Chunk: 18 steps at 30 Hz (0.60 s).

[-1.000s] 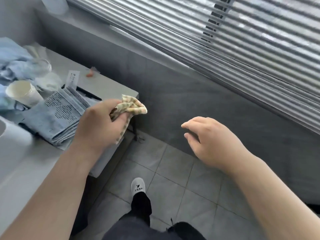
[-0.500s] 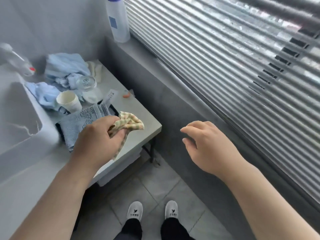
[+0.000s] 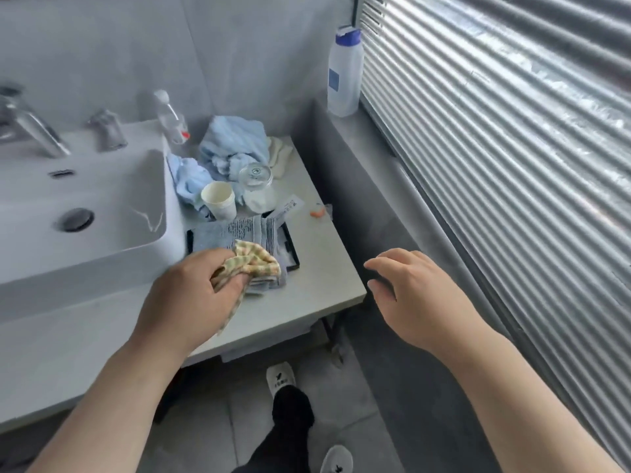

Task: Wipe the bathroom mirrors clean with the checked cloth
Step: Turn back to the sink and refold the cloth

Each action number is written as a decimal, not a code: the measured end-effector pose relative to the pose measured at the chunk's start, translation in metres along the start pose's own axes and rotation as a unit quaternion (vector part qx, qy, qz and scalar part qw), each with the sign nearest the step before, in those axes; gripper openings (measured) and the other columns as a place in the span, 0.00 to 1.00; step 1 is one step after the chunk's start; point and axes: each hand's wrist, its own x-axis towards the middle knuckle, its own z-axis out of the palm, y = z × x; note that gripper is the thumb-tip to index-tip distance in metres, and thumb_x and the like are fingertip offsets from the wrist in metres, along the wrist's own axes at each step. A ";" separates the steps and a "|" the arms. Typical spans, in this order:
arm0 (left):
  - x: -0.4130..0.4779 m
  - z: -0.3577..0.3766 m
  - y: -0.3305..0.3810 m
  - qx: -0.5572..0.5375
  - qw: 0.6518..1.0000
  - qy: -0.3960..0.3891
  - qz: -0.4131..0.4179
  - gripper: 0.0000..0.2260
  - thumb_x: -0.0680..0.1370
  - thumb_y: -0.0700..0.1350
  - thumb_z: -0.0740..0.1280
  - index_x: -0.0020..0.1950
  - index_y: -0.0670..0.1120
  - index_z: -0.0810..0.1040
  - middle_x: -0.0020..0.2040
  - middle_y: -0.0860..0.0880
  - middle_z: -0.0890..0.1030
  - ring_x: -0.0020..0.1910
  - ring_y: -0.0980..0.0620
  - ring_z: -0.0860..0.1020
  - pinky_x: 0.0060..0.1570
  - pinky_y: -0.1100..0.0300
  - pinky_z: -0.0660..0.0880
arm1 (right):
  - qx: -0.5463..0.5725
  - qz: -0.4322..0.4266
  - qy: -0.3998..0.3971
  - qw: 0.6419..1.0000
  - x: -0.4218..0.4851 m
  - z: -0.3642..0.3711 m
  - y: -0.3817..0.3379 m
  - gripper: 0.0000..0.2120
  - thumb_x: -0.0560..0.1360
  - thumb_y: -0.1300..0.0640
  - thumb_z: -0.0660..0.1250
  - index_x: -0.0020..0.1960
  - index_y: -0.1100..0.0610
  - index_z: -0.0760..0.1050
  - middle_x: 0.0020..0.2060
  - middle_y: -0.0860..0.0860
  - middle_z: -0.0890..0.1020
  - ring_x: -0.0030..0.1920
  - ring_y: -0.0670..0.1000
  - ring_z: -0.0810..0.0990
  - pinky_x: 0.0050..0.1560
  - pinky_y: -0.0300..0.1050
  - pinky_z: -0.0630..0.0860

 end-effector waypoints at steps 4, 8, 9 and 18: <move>0.028 0.005 -0.009 -0.009 1.000 0.022 -0.004 0.05 0.75 0.47 0.73 0.50 0.50 0.82 0.38 0.54 0.79 0.38 0.49 0.76 0.37 0.57 0.71 | -0.013 -0.021 -0.016 1.000 0.038 0.001 0.001 0.16 0.82 0.52 0.61 0.68 0.50 0.76 0.62 0.43 0.78 0.61 0.52 0.74 0.59 0.43 0.72; 0.061 0.007 -0.024 -0.009 0.999 0.031 -0.021 0.07 0.74 0.46 0.74 0.51 0.48 0.83 0.39 0.54 0.79 0.38 0.47 0.76 0.38 0.55 0.72 | -0.025 -0.042 -0.028 0.998 0.087 -0.003 -0.003 0.15 0.81 0.53 0.62 0.66 0.51 0.77 0.60 0.44 0.79 0.59 0.53 0.75 0.57 0.47 0.75; 0.070 0.008 -0.028 -0.010 0.999 0.035 -0.025 0.08 0.73 0.45 0.74 0.51 0.48 0.83 0.39 0.54 0.79 0.38 0.47 0.76 0.39 0.55 0.72 | -0.031 -0.046 -0.030 0.998 0.100 -0.004 -0.004 0.14 0.81 0.53 0.62 0.65 0.51 0.78 0.59 0.44 0.79 0.58 0.54 0.76 0.56 0.49 0.76; 0.150 -0.002 -0.060 -0.018 0.995 0.061 -0.071 0.11 0.71 0.43 0.76 0.53 0.45 0.84 0.41 0.49 0.81 0.39 0.46 0.75 0.41 0.56 0.69 | -0.039 -0.073 -0.044 0.996 0.204 -0.005 -0.025 0.13 0.81 0.53 0.61 0.63 0.49 0.78 0.57 0.44 0.79 0.57 0.53 0.76 0.56 0.46 0.75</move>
